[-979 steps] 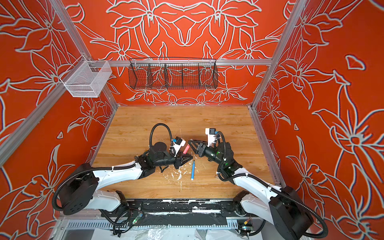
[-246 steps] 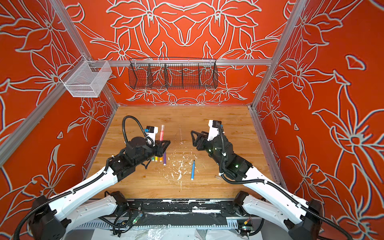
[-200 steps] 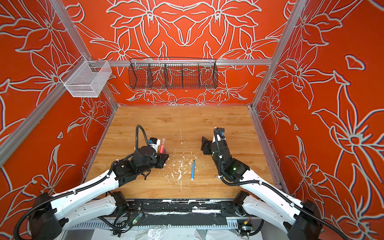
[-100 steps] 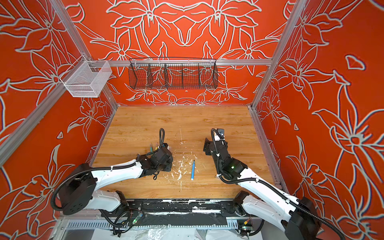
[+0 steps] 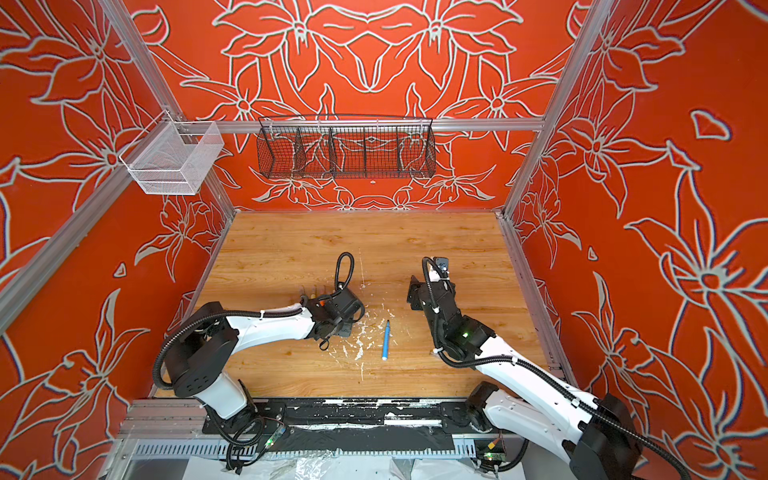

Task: Insert the pens into the pen caps
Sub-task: 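Lower the capped pink marker beside the highlighters and open the left gripper, then grasp the blue marker with the left gripper and lift it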

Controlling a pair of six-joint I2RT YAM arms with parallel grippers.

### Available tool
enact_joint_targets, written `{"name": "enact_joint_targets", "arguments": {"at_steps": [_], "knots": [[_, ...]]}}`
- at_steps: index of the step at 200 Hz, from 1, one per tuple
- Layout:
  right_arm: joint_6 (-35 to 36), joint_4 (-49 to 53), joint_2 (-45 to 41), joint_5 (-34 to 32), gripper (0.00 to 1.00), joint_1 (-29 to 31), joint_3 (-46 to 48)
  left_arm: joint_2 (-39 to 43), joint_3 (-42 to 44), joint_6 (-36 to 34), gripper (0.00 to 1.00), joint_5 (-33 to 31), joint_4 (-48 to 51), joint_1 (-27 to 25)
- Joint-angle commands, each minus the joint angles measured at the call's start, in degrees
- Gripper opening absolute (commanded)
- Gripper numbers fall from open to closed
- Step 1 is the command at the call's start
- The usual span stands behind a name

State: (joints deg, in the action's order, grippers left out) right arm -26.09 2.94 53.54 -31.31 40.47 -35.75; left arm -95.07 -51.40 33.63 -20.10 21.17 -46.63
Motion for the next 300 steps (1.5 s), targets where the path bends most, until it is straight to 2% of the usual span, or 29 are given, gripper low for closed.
{"name": "enact_joint_targets", "arguments": {"at_steps": [1, 36, 92, 112, 145, 180, 205, 246, 300], "knots": [[0.4, -0.2, -0.8, -1.1, 0.74, -0.2, -1.0, -0.8, -1.1, 1.3, 0.23, -3.5, 3.2, -0.7], [0.3, -0.1, -1.7, -1.2, 0.74, -0.2, -0.7, -0.1, -1.6, 1.4, 0.3, -4.3, 3.9, -0.9], [0.5, -0.1, -2.5, -1.4, 0.73, -0.2, -0.6, 4.9, -3.6, -0.3, 0.3, -6.0, 6.4, -2.5], [0.5, 0.0, -2.7, -1.7, 0.73, -0.3, -0.6, 8.1, -4.1, -0.1, 0.32, -7.2, 7.3, -5.8], [-0.4, 0.2, -3.0, -3.0, 0.73, -0.5, 0.0, 10.5, -3.7, 4.3, 0.34, -7.1, 6.1, -13.4], [-3.1, 1.9, -2.3, -1.3, 0.73, -3.2, 0.0, 6.3, -5.6, 8.3, 0.34, -7.3, 4.3, -20.7], [-5.3, 3.7, -1.3, 1.5, 0.73, -6.3, -0.6, 1.8, -7.5, 9.0, 0.34, -4.1, 1.7, -23.5], [-7.9, 5.6, 0.0, 6.9, 0.72, -10.8, -1.2, -6.8, -13.3, 9.8, 0.34, -4.8, 3.9, -25.1], [-7.6, 6.2, -0.8, 7.6, 0.71, -11.2, -1.7, -12.3, -15.9, 13.0, 0.33, -8.8, 7.3, -25.4]]}}
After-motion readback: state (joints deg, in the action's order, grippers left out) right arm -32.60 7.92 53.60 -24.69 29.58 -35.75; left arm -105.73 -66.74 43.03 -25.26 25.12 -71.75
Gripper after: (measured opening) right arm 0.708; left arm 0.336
